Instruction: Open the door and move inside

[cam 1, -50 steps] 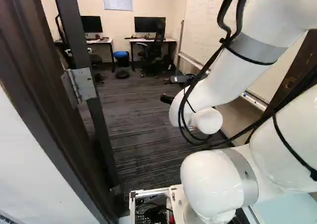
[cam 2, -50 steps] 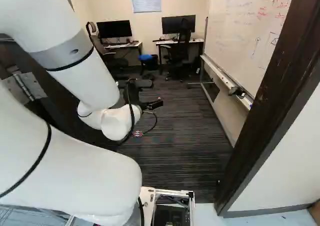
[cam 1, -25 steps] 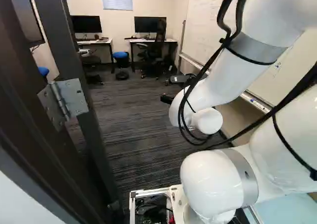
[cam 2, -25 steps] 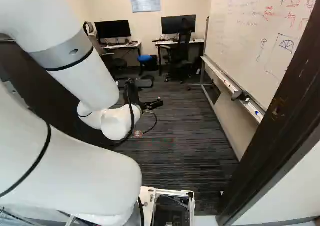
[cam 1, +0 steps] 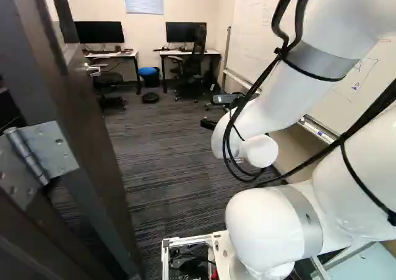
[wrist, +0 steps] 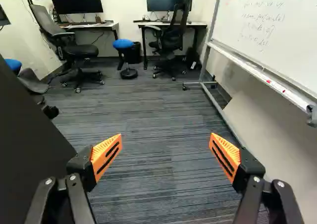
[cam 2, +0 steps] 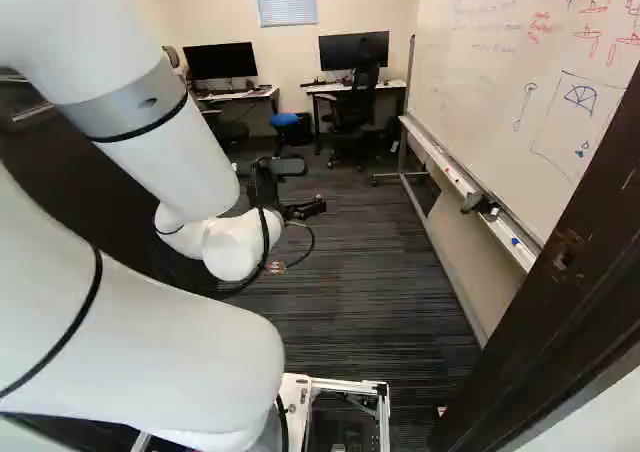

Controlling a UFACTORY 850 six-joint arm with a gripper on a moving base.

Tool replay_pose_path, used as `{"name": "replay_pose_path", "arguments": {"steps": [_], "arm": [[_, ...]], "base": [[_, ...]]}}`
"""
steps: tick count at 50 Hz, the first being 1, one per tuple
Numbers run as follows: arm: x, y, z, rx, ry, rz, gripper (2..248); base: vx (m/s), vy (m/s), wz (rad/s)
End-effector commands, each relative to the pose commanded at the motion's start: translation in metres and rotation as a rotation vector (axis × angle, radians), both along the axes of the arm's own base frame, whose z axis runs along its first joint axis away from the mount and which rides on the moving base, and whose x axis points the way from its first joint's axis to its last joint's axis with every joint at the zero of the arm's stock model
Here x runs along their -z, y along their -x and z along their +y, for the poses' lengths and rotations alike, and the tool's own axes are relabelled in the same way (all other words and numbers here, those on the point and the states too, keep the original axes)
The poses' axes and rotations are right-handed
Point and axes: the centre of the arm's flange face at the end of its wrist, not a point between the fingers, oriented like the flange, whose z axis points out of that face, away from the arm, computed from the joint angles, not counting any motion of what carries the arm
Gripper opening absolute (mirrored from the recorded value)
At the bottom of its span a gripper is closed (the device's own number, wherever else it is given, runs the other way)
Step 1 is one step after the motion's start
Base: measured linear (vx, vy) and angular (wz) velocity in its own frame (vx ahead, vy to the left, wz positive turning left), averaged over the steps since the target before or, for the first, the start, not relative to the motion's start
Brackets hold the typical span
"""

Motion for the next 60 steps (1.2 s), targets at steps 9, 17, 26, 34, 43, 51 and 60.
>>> {"name": "replay_pose_path", "arguments": {"steps": [9,17,26,34,43,51,60], "arm": [[0.0000,0.0000,0.0000,0.000,0.000,0.000,247],[0.0000,0.0000,0.0000,0.000,0.000,0.000,247],[0.0000,0.0000,0.0000,0.000,0.000,0.000,247],[0.0000,0.0000,0.0000,0.000,0.000,0.000,247],[0.0000,0.0000,0.0000,0.000,0.000,0.000,247],[0.0000,0.0000,0.0000,0.000,0.000,0.000,247],[0.0000,0.0000,0.0000,0.000,0.000,0.000,247]], "base": [[0.192,0.012,-0.037],[0.204,-0.004,0.000],[0.228,0.004,-0.006],[0.224,0.004,-0.010],[0.228,0.002,-0.009],[0.222,0.001,-0.007],[0.222,0.004,-0.009]]}}
